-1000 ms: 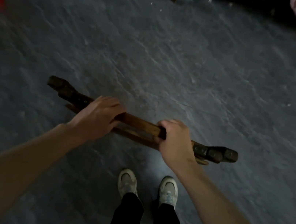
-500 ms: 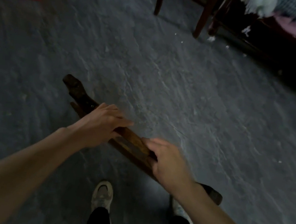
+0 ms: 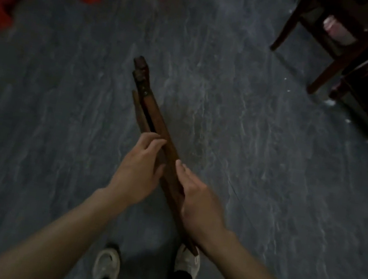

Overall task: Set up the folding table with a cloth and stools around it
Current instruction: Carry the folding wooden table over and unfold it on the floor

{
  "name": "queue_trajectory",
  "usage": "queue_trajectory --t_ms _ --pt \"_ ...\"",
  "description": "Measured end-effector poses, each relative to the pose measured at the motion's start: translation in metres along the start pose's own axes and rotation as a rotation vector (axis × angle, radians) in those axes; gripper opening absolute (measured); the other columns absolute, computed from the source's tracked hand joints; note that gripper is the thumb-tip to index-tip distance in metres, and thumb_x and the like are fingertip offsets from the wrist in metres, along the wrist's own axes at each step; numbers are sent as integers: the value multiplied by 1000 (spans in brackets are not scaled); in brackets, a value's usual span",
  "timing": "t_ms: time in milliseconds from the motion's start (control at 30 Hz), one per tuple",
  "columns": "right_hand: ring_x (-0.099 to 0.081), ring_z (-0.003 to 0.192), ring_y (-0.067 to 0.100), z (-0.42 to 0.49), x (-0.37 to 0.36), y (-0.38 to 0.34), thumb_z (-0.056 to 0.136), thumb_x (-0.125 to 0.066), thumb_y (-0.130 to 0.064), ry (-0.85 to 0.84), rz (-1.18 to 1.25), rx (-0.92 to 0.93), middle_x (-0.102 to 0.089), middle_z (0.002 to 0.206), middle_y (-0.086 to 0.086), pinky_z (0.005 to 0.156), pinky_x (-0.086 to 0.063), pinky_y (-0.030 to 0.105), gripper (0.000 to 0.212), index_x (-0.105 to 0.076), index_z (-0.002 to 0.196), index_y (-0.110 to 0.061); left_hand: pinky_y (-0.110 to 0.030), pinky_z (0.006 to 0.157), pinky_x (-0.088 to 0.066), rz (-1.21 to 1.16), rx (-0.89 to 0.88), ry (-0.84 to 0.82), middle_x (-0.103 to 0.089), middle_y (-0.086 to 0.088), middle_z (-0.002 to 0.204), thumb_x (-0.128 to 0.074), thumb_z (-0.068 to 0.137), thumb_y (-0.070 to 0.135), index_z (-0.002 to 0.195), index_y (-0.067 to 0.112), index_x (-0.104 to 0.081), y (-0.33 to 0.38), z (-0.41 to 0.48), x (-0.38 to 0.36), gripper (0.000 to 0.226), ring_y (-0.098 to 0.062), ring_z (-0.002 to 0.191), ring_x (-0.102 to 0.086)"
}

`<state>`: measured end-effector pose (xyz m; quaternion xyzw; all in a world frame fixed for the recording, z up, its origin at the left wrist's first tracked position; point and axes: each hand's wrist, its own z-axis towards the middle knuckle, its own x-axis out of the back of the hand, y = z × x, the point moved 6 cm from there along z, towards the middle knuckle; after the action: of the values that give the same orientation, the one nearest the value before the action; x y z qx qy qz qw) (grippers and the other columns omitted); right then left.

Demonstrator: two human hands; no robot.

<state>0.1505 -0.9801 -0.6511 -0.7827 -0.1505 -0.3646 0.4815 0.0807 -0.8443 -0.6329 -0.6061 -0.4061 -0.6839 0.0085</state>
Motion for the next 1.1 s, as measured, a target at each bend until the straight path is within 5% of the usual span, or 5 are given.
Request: queue_trajectory --t_ms 367,500,667,1000,1100 --pt "-33 144 12 -57 -10 -4 96 -51 -16 -138 -77 227 -33 159 1 119 -23 22 63 -29 155 -19 -26 108 -39 -206 110 127 -36 -4 152 -69 86 16 135 6 -54 23 -99 -38 52 -19 133 -46" --pt "-14 150 11 -86 -10 0 95 -58 -25 -240 -87 308 -13 165 3 115 -7 11 74 -18 157 -12 -29 116 -30 -236 148 176 -34 2 155 -56 96 16 143 13 -48 46 -140 -58 48 -12 141 -34" --pt "-15 151 13 -111 -11 17 85 -67 -27 -249 -157 374 -8 166 2 121 -22 32 92 -13 158 -14 -38 116 -30 -199 130 147 -26 10 159 -62 92 26 151 21 -35 66 -180 -84 65 -9 144 -25" --pt "-15 151 16 -102 -18 27 74 -82 -29 -204 -255 588 -15 164 5 120 -25 39 108 -16 157 -13 -33 116 -30 -40 142 244 -28 8 157 -75 80 35 151 20 -31 70 -191 -87 85 -12 141 -29" --pt "-13 151 15 -98 -18 30 73 -82 -32 -159 -270 628 -17 164 4 121 -18 32 106 -19 157 -14 -35 115 -33 -20 100 296 -26 9 158 -72 83 35 152 20 -29 73 -192 -92 83 -11 141 -31"
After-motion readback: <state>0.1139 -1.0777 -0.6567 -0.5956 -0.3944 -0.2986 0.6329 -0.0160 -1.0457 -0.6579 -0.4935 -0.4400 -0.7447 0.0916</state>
